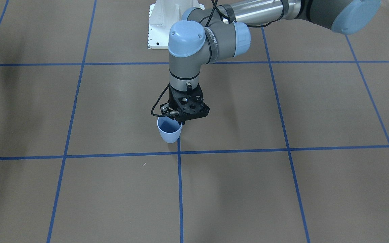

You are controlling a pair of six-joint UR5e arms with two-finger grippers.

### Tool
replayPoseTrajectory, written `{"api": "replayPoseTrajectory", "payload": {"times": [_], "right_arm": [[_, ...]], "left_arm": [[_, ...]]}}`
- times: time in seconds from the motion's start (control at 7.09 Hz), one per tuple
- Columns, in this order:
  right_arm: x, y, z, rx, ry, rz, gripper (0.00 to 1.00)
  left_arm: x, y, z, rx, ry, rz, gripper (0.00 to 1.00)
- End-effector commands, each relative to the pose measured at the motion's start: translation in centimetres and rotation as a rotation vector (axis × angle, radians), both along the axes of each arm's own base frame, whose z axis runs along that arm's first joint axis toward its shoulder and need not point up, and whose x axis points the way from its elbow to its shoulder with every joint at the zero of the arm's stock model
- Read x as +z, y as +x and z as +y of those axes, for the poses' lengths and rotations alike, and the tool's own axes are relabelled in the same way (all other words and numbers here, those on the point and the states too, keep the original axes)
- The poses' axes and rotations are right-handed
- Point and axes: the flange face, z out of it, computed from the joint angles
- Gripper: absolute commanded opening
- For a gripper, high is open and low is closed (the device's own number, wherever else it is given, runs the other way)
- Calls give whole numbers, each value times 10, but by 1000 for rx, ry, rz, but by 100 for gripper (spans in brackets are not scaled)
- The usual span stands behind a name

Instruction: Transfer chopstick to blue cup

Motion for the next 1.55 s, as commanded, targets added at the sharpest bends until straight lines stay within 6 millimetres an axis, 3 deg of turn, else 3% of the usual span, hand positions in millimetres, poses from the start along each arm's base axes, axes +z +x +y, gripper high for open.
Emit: {"api": "replayPoseTrajectory", "payload": {"times": [0.0, 0.28, 0.42, 0.56, 0.71, 0.85, 0.99, 1.13, 1.27, 1.41], "right_arm": [[-2, -2, 1, -8, -4, -19, 100], [-2, -2, 1, -11, -5, -25, 100], [-1, -2, 1, -11, -6, -25, 100], [-1, -2, 1, -11, -6, -25, 100], [-2, -1, 1, -8, -4, -24, 100], [9, 12, 8, 22, -25, -13, 100], [27, 50, 16, 85, -43, -2, 100], [69, 98, 28, 93, -19, 25, 100], [110, 139, 39, 130, -29, 44, 100], [138, 160, 43, 170, -61, 85, 99]], "left_arm": [[18, 8, -13, 13, 12, -51, 0], [21, 9, -14, 9, 6, -49, 0], [19, 8, -14, 2, 5, -41, 38], [14, 1, -20, -3, 18, -16, 98], [8, -16, -27, -4, 7, 2, 99], [-2, -53, -41, 10, -18, 61, 99], [18, -91, -34, 8, -18, 92, 99], [35, -116, -28, -3, -9, 99, 99], [37, -119, -30, 2, 3, 93, 99], [39, -120, -31, -1, 2, 90, 99]]}}
